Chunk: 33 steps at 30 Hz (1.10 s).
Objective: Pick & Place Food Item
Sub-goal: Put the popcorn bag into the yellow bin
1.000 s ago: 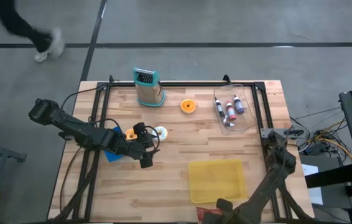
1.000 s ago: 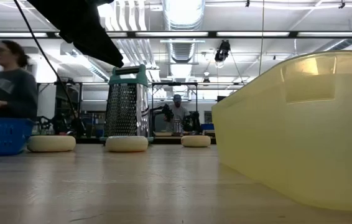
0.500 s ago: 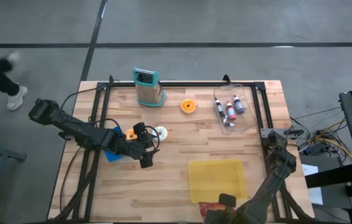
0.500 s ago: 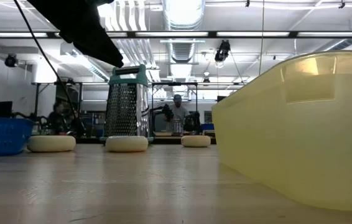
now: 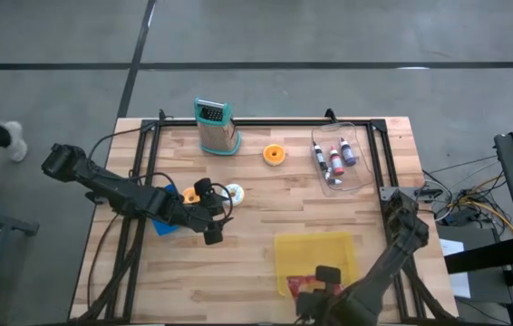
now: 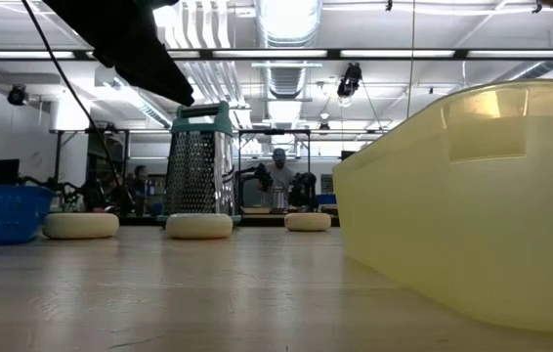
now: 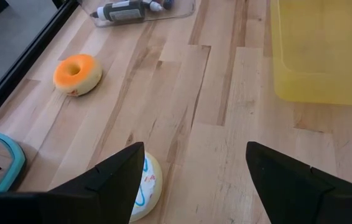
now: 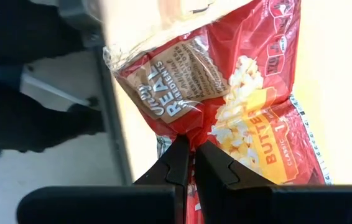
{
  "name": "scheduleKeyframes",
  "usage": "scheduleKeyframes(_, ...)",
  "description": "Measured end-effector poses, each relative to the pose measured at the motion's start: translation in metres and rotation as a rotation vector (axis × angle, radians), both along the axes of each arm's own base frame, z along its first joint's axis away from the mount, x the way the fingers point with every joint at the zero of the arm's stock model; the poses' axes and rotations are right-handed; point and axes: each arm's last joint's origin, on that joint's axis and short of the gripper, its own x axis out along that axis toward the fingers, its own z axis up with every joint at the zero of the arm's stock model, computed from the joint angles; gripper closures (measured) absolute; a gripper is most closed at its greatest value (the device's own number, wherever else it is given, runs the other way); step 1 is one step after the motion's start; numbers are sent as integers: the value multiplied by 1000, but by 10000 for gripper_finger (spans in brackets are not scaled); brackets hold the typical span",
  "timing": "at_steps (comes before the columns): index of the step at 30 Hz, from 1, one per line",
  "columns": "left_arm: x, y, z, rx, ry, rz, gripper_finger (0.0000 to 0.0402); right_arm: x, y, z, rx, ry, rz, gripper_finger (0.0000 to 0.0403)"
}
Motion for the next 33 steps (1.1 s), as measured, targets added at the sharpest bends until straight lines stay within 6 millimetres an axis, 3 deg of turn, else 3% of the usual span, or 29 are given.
scheduleKeyframes(12, 0, 0, 0, 0, 0, 0, 115, 21, -26, 0, -50, 38, 70, 390)
scheduleKeyframes(33, 0, 0, 0, -4, 1, -2, 115, 28, -51, 12, -99, 74, 163, 390)
